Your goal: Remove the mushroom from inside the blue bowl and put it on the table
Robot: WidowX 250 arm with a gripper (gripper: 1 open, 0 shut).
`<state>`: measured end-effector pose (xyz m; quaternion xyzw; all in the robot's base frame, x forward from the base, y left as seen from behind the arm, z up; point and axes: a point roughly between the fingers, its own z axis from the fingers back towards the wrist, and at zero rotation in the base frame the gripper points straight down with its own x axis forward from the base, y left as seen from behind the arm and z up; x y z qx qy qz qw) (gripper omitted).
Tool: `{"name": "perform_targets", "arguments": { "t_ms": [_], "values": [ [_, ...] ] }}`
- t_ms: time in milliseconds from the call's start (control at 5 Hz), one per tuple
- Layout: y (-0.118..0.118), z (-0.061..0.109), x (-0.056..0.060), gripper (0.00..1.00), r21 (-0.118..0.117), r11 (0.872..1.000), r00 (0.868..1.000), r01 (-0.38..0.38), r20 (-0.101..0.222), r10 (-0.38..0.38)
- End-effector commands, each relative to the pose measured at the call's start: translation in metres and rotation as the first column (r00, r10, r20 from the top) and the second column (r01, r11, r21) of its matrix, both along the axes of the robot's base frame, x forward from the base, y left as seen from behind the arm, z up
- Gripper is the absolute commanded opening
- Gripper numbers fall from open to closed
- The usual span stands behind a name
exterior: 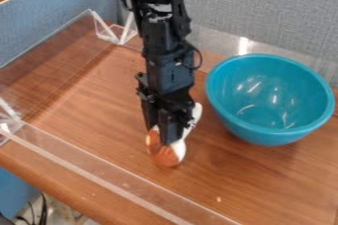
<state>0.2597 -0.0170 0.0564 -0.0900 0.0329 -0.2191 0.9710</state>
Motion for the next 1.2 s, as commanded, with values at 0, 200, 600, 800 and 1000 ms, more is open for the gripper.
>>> {"name": "perform_targets", "arguments": {
  "t_ms": [0, 200, 600, 800, 1000],
  "values": [
    [0.006, 0.018, 0.004, 1.0, -0.001, 1.0, 0.998, -0.023, 0.063, 0.023],
    [0.007, 0.017, 0.004, 0.0, -0.001, 0.999, 0.998, -0.033, 0.059, 0.033],
    [0.011, 0.025, 0.002, 1.0, -0.006, 0.998, 0.996, -0.056, 0.069, 0.056],
    [0.013, 0.034, 0.002, 1.0, -0.01, 0.998, 0.994, -0.067, 0.087, 0.067],
    [0.015, 0.043, 0.002, 1.0, -0.003, 0.997, 0.992, -0.08, 0.097, 0.08]
  ]
}}
